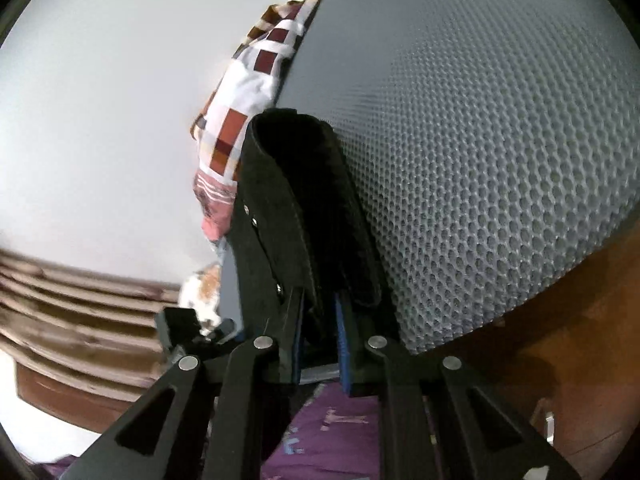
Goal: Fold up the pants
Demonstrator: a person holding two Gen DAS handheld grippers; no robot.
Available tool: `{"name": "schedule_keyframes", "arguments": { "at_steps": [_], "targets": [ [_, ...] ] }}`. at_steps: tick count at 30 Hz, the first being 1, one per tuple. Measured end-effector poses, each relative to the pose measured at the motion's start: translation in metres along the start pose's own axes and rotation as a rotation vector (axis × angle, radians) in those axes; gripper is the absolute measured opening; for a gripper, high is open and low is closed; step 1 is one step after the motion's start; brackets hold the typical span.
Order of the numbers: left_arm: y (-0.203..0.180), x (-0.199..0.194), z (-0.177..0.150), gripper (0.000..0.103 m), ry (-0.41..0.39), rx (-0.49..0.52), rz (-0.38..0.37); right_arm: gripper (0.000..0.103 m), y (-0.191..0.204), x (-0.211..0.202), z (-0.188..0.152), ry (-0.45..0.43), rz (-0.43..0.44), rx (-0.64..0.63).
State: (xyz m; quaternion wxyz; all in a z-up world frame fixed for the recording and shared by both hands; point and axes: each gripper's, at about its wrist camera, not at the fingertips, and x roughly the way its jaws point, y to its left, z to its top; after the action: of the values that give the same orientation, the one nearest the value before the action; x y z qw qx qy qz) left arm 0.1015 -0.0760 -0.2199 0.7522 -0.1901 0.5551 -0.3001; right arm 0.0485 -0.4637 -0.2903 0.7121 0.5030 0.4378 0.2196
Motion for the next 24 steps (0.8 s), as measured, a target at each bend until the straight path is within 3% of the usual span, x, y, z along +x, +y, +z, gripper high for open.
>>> {"name": "schedule_keyframes", "arguments": {
  "at_steps": [4, 6, 8, 10, 13, 15, 16, 17, 19, 21, 24],
  "targets": [
    [0.001, 0.0, 0.001, 0.09, -0.001, -0.012, -0.001, 0.018, 0.0, -0.003, 0.003, 0.017, 0.016, 0.027],
    [0.004, -0.002, 0.001, 0.09, -0.001, -0.016, -0.003, 0.023, 0.008, -0.014, 0.005, -0.021, -0.029, -0.023],
    [0.006, -0.004, 0.001, 0.09, -0.008, -0.018, 0.0, 0.061, 0.017, -0.021, 0.008, -0.049, -0.1, -0.075],
    [0.011, -0.006, 0.002, 0.09, -0.01, -0.025, -0.001, 0.072, 0.024, -0.024, 0.01, -0.073, -0.14, -0.115],
    [0.015, -0.009, 0.001, 0.09, -0.016, -0.042, -0.017, 0.072, 0.03, -0.017, 0.014, -0.04, -0.147, -0.15],
    [0.016, -0.01, 0.001, 0.09, -0.014, -0.041, -0.018, 0.072, 0.034, -0.003, 0.013, 0.0, -0.197, -0.179],
    [0.016, -0.01, 0.001, 0.09, -0.013, -0.037, -0.017, 0.062, 0.034, 0.005, 0.012, 0.03, -0.212, -0.189],
    [0.016, -0.011, 0.001, 0.09, -0.011, -0.032, -0.014, 0.039, 0.032, 0.013, 0.009, 0.052, -0.203, -0.189],
    [0.015, -0.012, 0.001, 0.09, -0.007, -0.027, -0.01, 0.033, 0.033, 0.02, 0.007, 0.069, -0.236, -0.203],
    [0.014, -0.012, 0.001, 0.09, -0.006, -0.021, -0.002, 0.026, 0.034, 0.017, 0.006, 0.064, -0.197, -0.186],
    [0.016, -0.015, 0.005, 0.09, -0.02, -0.027, 0.013, 0.025, 0.038, 0.01, 0.004, 0.066, -0.055, -0.113]
  ]
}}
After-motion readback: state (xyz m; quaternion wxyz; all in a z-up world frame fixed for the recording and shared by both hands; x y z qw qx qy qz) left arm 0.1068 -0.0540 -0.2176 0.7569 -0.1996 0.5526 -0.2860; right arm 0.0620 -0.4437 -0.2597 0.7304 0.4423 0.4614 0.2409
